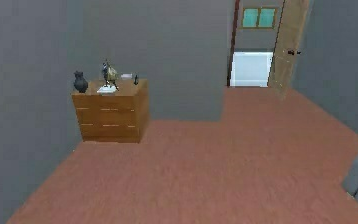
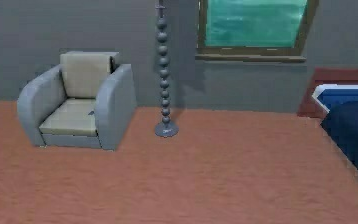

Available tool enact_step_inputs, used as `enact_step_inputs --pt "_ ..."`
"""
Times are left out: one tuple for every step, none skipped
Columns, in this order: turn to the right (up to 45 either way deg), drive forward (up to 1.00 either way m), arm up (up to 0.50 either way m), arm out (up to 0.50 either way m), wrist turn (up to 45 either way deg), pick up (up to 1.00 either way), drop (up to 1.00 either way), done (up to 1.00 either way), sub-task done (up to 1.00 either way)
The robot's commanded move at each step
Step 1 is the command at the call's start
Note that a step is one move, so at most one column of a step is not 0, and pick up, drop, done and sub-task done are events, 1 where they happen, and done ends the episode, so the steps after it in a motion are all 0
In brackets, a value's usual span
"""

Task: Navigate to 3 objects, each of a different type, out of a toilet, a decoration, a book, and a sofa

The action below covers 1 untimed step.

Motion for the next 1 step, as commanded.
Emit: enact_step_inputs --pt "0.0 1.00 0.00 0.00 0.0 0.00 0.00 0.00 0.00"
